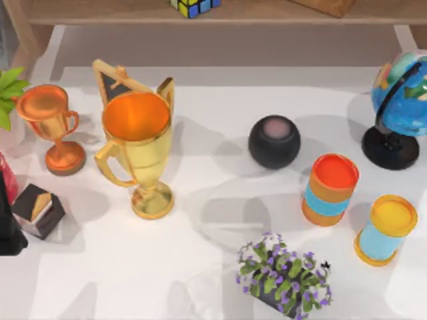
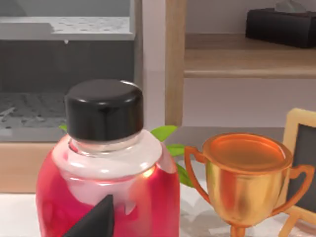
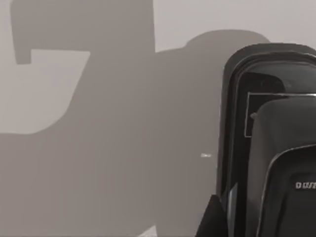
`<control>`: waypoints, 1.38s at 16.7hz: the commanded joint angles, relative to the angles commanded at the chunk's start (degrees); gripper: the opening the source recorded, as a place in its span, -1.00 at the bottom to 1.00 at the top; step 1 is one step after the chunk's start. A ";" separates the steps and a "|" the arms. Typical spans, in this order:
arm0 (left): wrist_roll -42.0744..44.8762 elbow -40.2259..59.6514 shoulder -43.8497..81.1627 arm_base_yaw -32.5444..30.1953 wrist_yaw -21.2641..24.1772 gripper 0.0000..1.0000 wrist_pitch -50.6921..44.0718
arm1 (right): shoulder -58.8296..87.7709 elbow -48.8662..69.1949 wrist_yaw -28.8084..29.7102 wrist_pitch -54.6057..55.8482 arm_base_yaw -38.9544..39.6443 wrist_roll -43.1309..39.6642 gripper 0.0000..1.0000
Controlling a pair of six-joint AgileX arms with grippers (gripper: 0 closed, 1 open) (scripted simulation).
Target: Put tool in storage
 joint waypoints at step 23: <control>0.00 0.00 0.00 0.00 0.00 1.00 0.00 | 0.00 0.00 0.00 0.00 0.00 0.00 1.00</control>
